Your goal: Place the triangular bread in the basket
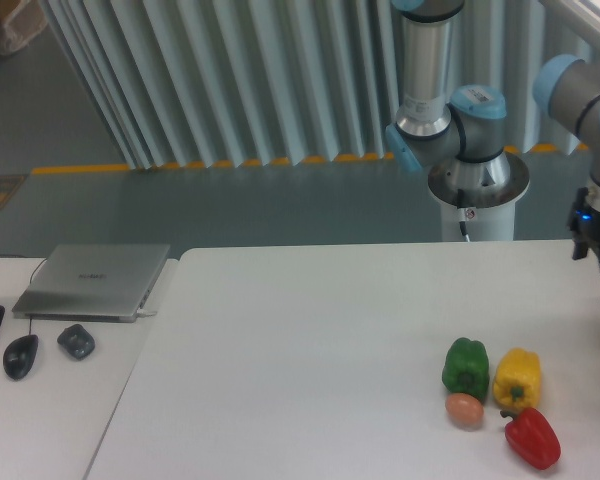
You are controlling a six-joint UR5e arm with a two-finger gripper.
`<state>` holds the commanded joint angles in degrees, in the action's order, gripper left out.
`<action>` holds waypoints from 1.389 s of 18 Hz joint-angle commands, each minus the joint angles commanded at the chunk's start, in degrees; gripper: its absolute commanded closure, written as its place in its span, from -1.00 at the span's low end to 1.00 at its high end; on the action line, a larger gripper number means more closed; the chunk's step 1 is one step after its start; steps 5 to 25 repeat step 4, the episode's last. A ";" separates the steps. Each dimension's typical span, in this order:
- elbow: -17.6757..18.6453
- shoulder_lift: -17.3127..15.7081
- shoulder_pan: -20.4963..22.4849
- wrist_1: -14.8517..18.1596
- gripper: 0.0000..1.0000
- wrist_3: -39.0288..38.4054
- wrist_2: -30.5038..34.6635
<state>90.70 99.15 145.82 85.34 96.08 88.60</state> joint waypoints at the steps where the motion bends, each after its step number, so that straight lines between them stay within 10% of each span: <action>1: 0.01 -0.01 -0.79 0.00 -1.00 -1.49 -0.18; 25: 0.09 -0.01 -1.15 -0.09 -1.00 -2.30 -0.18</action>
